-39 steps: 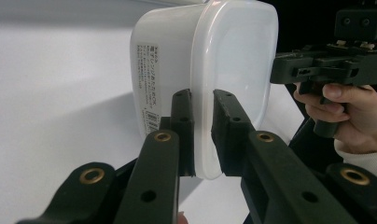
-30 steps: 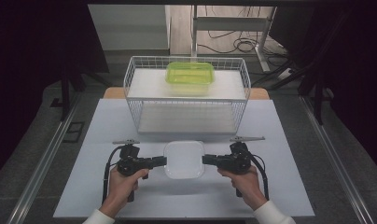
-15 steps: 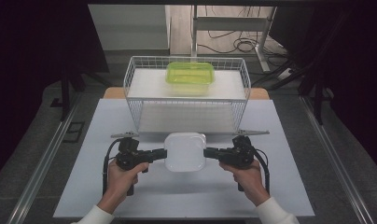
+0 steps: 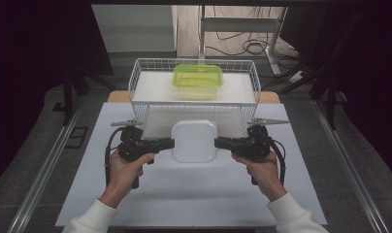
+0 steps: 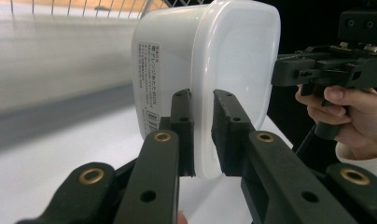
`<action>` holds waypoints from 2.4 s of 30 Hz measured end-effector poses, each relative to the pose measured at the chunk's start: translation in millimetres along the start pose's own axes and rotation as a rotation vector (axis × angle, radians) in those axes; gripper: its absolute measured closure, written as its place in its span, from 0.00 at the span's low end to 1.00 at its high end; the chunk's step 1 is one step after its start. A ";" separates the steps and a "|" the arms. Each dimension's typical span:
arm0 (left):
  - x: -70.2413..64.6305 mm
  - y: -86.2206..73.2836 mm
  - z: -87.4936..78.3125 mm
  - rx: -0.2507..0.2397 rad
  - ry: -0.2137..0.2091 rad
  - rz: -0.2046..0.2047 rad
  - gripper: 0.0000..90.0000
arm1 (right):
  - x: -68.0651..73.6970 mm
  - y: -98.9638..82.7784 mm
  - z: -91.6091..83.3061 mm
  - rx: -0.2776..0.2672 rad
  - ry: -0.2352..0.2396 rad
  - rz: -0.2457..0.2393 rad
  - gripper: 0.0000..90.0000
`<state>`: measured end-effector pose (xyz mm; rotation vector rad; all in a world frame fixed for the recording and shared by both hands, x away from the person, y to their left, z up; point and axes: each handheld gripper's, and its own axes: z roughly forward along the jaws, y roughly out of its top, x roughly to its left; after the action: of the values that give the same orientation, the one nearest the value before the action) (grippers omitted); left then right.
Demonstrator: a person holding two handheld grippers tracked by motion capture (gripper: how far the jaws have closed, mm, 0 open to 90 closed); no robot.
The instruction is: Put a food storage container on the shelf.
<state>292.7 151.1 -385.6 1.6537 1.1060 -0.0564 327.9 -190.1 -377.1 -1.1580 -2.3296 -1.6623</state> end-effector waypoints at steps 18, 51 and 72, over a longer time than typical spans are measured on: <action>-14.7 44.5 -12.7 -0.046 -0.005 0.053 0.87 | 13.6 43.4 -16.0 -0.069 0.002 -0.058 0.87; -28.0 124.4 -24.3 -0.107 0.032 0.116 0.87 | 12.8 117.9 -21.5 -0.130 0.002 -0.108 0.87; -6.3 181.5 -6.3 -0.098 0.027 0.093 0.87 | -14.8 170.8 -9.7 -0.135 -0.016 -0.063 0.87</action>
<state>408.8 157.1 -246.0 1.6191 1.0347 0.0790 436.6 -182.3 -244.4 -1.1354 -2.3179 -1.8646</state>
